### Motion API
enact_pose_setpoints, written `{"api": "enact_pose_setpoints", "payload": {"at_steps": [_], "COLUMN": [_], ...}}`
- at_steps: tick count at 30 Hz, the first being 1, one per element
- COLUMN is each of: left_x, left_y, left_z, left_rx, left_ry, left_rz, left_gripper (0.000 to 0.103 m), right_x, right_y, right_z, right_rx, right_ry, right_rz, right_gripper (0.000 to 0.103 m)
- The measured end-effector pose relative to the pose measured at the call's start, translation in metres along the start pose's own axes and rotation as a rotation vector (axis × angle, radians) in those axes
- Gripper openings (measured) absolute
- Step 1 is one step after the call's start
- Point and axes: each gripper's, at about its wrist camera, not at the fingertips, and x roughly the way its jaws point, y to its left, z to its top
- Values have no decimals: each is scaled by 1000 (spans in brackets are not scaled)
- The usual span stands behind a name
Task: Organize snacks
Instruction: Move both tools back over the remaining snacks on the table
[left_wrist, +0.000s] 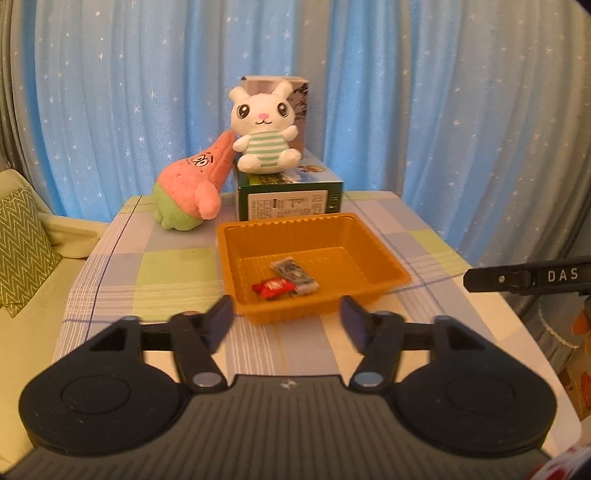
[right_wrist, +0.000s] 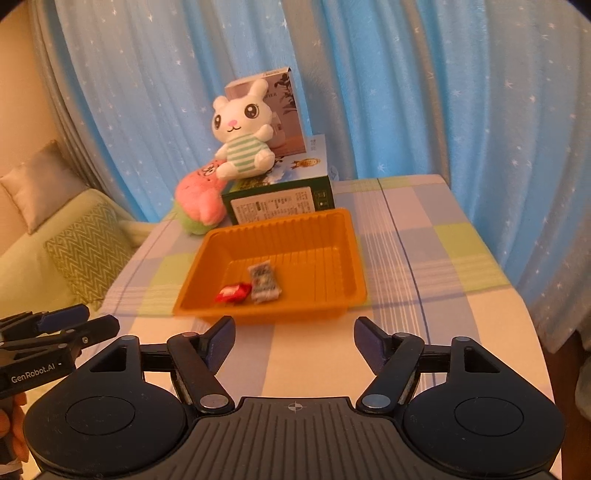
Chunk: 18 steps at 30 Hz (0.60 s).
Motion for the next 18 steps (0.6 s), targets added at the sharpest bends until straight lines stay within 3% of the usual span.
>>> {"api": "enact_pose_setpoints", "payload": {"at_steps": [7, 18], "left_x": [-49, -79], "left_y": [-9, 14], "left_z": [-47, -119], "left_rx": [-39, -72], "left_ry": [31, 158], "left_rz": [-52, 12], "left_gripper": [69, 74], "right_x": [-54, -84], "right_y": [5, 19], "right_z": [-70, -171], "right_rx": [7, 14], "right_ry": [-4, 72], "right_rz": [-18, -42], "right_gripper": [71, 71]}}
